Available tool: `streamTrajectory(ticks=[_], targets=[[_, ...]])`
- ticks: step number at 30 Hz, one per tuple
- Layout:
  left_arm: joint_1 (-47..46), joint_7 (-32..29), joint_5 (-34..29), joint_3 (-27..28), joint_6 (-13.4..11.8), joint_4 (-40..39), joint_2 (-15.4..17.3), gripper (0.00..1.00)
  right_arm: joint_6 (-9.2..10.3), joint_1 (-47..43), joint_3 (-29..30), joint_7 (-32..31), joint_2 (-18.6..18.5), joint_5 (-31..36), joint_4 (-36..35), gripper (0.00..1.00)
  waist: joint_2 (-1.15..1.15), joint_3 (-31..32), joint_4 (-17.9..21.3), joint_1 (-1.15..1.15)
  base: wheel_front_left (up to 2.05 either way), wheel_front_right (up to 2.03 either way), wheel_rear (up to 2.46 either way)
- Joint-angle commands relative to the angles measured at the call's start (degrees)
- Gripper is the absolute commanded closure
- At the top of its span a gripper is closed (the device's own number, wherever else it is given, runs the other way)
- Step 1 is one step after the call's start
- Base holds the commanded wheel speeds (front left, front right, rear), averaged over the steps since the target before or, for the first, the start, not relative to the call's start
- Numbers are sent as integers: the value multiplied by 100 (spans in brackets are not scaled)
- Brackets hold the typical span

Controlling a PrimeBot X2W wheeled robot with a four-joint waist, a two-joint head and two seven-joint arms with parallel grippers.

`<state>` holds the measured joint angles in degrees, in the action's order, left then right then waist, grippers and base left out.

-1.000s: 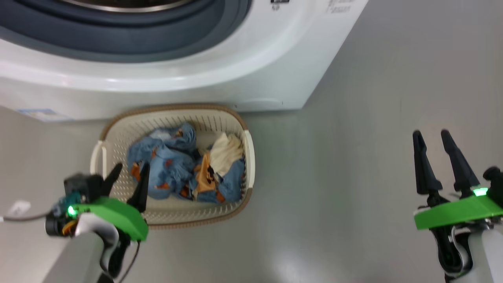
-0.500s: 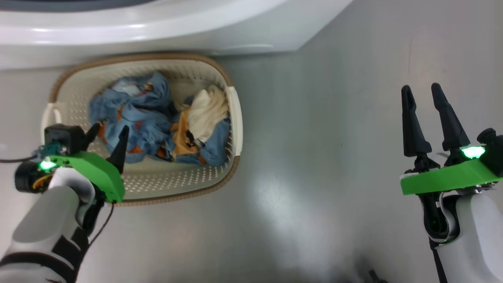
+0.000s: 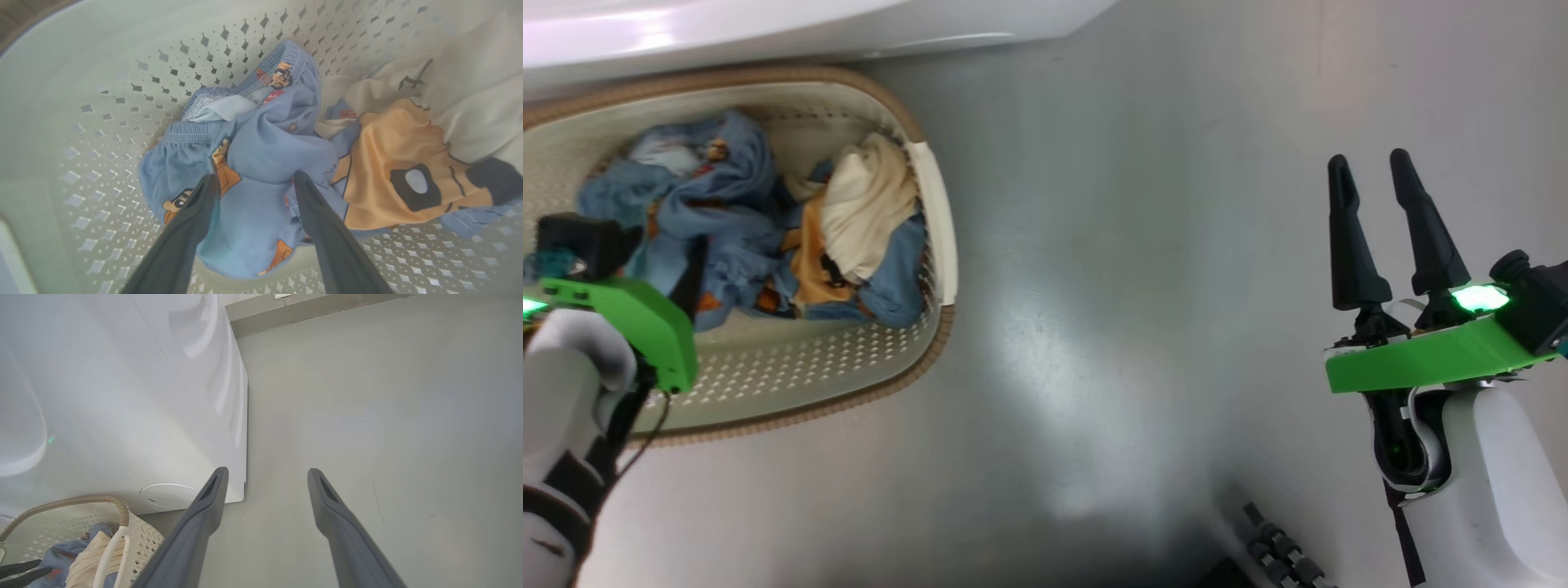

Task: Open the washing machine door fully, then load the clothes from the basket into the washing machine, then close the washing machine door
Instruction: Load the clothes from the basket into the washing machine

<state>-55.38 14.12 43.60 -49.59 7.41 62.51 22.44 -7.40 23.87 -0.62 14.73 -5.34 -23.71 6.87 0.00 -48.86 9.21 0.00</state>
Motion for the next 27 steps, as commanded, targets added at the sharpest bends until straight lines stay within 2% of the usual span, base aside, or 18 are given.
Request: streamTrajectory(ticks=[1, 13, 14, 15, 16, 17, 27], targets=[[-32, 22, 53, 53, 8, 56, 311, 0, -9, -144, -124, 27, 37, 23, -134, 0, 0, -135, 159, 0, 0, 0, 0], [-343, -208, 631, -741, 8, 88, 633, 0, -9, -166, -235, 27, 159, -2, -203, 0, 0, -291, 384, 0, 0, 0, 0], [-357, -221, 692, -802, 8, 62, 646, 9, -9, -169, -236, 27, 166, 2, -203, 0, 0, -290, 386, 0, 0, 0, 0], [-369, -232, 751, -861, 8, 42, 643, 54, -9, -172, -236, 27, 172, 6, -199, 0, 0, -281, 383, 0, 0, 0, 0], [-367, -255, 824, -918, 8, 12, 634, 90, -9, -175, -237, 27, 178, 9, -194, 0, 0, -269, 377, 0, 0, 0, 0], [-367, -260, 882, -981, 8, -12, 638, 100, -9, -173, -240, 27, 184, 11, -186, 0, 0, -253, 373, 0, 0, 0, 0], [-183, -6, 1656, -1257, 8, -52, 514, 100, -9, -139, -246, 27, 154, 70, -110, 0, 0, 178, 182, 0, 0, 0, 0]])
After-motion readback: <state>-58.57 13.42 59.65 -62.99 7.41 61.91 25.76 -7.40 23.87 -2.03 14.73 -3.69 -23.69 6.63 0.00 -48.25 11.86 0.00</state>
